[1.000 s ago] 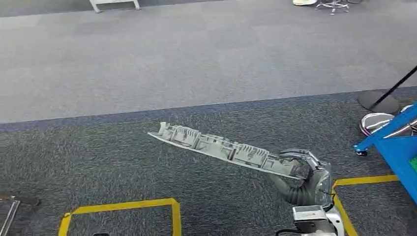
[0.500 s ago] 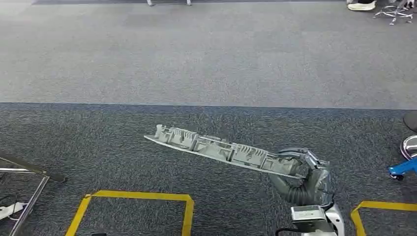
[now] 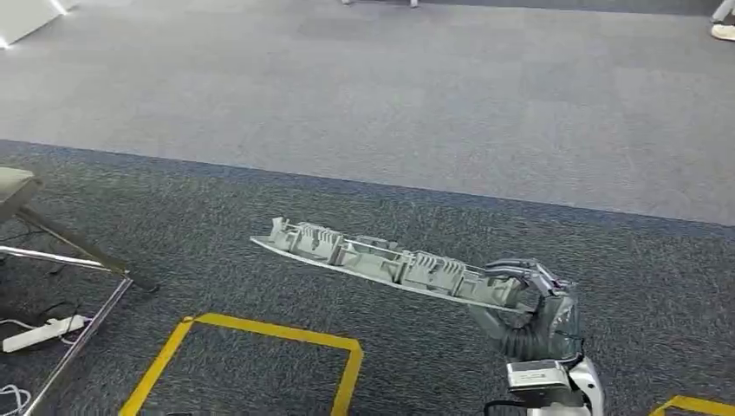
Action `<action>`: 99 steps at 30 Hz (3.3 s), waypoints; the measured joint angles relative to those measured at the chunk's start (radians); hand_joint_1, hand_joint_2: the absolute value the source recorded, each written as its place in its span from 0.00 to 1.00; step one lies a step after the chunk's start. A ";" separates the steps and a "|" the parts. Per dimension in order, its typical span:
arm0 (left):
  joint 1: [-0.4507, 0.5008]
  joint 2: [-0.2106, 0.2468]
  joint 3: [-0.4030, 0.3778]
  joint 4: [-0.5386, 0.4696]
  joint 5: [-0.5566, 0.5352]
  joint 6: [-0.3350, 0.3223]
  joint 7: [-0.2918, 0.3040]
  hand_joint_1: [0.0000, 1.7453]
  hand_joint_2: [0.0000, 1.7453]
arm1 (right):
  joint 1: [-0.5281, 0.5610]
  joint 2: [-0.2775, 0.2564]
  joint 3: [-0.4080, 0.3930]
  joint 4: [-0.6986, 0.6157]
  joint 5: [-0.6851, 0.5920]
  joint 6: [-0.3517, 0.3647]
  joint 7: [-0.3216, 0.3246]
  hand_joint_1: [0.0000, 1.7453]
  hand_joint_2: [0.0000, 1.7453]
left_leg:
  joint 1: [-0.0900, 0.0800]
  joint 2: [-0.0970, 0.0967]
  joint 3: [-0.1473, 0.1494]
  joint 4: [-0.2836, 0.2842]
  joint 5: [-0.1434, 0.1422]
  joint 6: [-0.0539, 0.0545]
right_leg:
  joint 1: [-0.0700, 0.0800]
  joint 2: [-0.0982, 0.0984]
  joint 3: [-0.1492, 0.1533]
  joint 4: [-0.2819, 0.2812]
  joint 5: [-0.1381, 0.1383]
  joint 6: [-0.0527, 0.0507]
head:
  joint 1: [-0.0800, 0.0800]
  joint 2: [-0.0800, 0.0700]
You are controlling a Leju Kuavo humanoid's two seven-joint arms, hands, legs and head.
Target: Take the parts from the cabinet and place them on the table.
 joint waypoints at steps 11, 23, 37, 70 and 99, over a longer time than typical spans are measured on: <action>0.001 0.000 0.001 0.000 -0.014 0.003 0.001 0.00 1.00 | 0.003 -0.003 0.008 -0.003 0.008 0.003 0.009 1.00 1.00 | 0.011 -0.144 0.028 -0.021 0.004 0.026 | -0.007 0.125 -0.111 0.132 0.020 0.013 | 0.008 0.000; 0.001 0.003 0.001 0.000 -0.023 0.003 0.000 0.00 1.00 | 0.002 -0.003 0.014 -0.008 0.014 0.004 0.010 1.00 1.00 | 0.027 -0.070 -0.134 0.292 -0.136 -0.032 | -0.012 0.077 -0.030 -0.001 0.033 -0.020 | -0.008 0.000; -0.006 0.002 0.003 0.000 -0.041 0.009 -0.002 0.00 1.00 | -0.009 -0.004 0.021 -0.008 0.029 0.009 0.002 1.00 1.00 | 0.018 -0.070 0.016 -0.020 0.003 0.023 | -0.009 0.107 -0.124 0.242 -0.112 0.020 | 0.001 0.000; -0.011 0.010 0.008 0.000 -0.084 0.002 0.008 0.00 1.00 | -0.068 -0.026 0.179 -0.009 0.146 0.005 -0.035 1.00 1.00 | 0.021 -0.108 0.028 -0.032 0.006 0.026 | -0.007 0.112 -0.175 0.279 -0.075 0.027 | 0.001 0.000; -0.005 -0.003 0.021 -0.001 -0.105 0.013 -0.005 0.00 1.00 | -0.101 0.008 0.130 -0.039 0.011 -0.166 -0.061 1.00 1.00 | 0.027 -0.074 0.003 -0.019 0.009 0.024 | -0.008 0.110 -0.096 0.231 -0.127 0.026 | 0.002 0.000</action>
